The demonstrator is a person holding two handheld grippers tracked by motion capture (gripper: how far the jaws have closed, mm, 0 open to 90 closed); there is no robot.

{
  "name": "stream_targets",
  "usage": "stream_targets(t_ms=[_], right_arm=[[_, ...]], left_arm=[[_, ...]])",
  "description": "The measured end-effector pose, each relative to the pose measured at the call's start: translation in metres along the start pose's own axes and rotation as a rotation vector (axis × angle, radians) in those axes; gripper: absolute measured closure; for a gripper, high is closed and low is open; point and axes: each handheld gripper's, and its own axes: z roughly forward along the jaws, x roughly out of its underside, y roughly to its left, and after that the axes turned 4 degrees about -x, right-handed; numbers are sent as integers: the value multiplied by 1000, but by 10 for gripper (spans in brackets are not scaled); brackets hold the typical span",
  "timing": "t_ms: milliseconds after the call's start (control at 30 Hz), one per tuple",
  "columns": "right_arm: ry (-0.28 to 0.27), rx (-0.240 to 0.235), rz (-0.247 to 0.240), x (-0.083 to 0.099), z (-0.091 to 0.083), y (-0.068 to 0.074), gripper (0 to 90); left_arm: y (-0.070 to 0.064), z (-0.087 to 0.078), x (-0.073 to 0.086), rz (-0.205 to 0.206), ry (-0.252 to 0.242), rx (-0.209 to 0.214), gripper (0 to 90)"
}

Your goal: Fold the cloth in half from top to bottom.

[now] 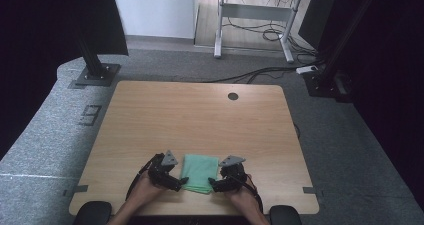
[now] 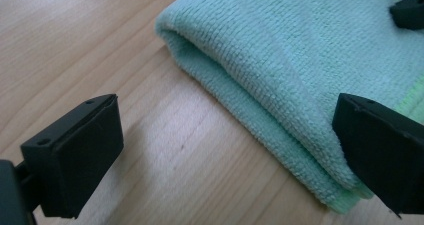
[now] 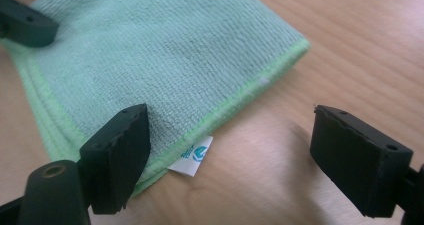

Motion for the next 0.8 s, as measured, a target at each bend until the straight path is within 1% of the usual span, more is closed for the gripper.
stream_targets(t_ms=[233, 333, 467, 600, 800], right_arm=[[-18, 15, 12, -4, 4, -14, 185], [-21, 24, 13, -6, 5, -17, 186], [-28, 26, 22, -7, 7, -21, 186], [-32, 26, 26, -8, 9, -23, 185], [-37, 34, 29, -12, 12, -27, 185]], left_arm=[[-1, 1, -3, -4, -37, -45, 11], [1, 0, -3, -8, -40, -54, 11], [2, 1, -3, -12, -28, -69, 11], [4, 6, -5, -10, -15, -83, 2], [13, 11, -8, -31, -18, -96, 0]])
